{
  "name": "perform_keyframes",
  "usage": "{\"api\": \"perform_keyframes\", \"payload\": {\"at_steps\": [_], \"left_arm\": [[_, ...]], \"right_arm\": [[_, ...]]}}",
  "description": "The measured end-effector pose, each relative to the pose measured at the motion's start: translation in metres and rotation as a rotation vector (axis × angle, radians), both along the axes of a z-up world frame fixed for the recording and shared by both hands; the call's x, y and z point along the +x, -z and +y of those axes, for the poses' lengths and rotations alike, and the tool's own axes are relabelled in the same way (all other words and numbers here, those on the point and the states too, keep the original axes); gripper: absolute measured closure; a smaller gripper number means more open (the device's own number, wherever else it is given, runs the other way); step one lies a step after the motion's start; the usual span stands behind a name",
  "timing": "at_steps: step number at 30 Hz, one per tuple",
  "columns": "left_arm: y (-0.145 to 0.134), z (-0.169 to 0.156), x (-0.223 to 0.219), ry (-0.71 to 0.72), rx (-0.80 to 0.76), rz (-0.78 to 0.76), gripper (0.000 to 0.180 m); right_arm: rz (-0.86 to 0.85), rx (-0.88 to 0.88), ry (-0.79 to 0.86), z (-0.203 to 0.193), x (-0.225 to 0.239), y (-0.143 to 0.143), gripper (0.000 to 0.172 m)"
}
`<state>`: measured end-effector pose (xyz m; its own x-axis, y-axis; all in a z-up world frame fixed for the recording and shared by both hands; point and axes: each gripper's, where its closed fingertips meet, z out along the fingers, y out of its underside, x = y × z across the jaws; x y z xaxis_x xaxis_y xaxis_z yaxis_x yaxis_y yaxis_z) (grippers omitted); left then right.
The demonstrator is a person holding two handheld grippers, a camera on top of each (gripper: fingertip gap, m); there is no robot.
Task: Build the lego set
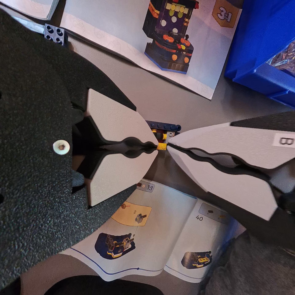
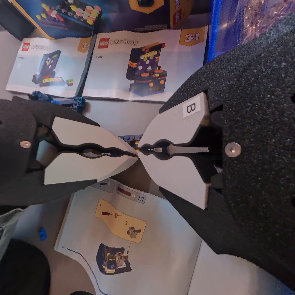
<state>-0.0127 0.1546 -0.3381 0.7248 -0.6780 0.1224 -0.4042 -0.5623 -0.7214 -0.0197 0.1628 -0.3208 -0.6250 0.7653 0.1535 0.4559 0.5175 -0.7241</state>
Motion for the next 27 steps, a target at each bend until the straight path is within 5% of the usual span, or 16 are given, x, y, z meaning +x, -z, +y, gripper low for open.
{"api": "perform_keyframes", "payload": {"at_steps": [4,7,11,14,16,27], "left_arm": [[-0.007,-0.010,0.005,0.070,-0.042,-0.058,0.177],[-0.049,-0.012,0.003,0.080,0.048,-0.162,0.164],[-0.111,0.011,-0.047,-0.188,0.356,-0.177,0.163],[-0.154,0.020,-0.113,-0.531,0.643,-0.122,0.164],[-0.170,0.014,-0.135,-0.625,0.750,-0.060,0.165],[-0.185,0.006,-0.133,-0.633,0.806,-0.067,0.164]], "right_arm": [[0.052,-0.023,0.022,0.000,0.006,-0.026,0.165],[0.059,-0.065,0.011,-0.017,0.014,-0.052,0.156],[0.011,-0.166,-0.112,-0.095,0.015,-0.069,0.151],[-0.047,-0.231,0.018,-0.156,-0.013,-0.039,0.150],[-0.114,-0.267,0.097,-0.192,-0.020,-0.013,0.145],[-0.153,-0.087,0.426,-0.204,-0.046,0.035,0.156]]}}
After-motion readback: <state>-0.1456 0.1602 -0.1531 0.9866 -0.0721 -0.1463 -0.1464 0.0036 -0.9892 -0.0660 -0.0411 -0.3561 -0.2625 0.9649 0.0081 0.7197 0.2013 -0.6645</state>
